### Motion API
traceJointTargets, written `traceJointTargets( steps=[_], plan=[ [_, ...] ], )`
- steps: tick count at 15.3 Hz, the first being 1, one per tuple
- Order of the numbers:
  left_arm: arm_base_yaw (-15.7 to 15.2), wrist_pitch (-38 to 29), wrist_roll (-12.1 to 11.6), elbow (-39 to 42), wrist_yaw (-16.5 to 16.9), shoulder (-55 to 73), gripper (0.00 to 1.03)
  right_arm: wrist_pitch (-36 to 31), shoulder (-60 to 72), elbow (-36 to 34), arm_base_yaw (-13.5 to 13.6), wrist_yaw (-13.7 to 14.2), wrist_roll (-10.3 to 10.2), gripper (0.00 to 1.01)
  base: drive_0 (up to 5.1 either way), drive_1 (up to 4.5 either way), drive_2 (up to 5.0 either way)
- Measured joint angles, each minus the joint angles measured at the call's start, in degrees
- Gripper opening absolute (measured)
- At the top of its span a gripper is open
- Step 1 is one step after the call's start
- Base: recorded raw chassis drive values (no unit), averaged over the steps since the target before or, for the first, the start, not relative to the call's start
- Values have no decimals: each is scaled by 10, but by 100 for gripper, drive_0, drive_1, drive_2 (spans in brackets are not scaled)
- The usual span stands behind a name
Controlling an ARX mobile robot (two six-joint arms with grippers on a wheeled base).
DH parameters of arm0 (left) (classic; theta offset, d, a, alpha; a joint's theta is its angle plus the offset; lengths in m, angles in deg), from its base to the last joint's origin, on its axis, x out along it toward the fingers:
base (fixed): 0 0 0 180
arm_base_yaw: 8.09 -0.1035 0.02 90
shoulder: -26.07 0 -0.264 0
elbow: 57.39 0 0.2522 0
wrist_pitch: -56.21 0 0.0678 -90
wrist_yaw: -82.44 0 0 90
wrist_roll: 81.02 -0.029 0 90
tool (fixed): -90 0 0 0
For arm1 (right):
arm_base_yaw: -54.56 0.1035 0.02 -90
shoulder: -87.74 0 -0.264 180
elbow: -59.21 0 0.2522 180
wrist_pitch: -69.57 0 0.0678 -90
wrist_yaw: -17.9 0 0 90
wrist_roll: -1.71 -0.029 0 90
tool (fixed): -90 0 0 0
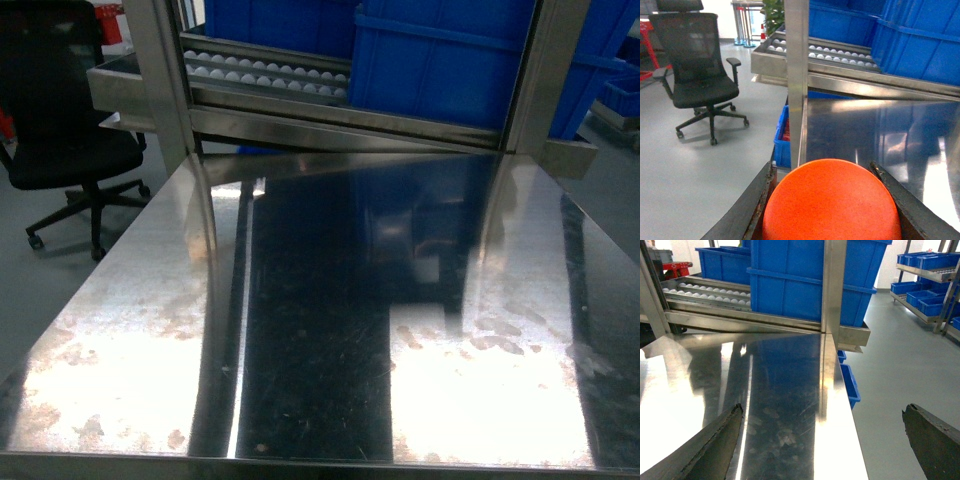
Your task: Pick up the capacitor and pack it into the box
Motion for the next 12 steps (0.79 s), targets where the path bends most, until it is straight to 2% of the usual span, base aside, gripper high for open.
traceJointTargets(
  steps=[5,7,12],
  plan=[
    [-1,73,0,47,3,-120,44,0,0,0,0,0,0,98,0,0,0],
    [-1,63,0,72,3,-144,44,0,0,0,0,0,0,98,0,0,0],
    [-1,184,0,73,3,-268,44,0,0,0,0,0,0,98,0,0,0]
  ],
)
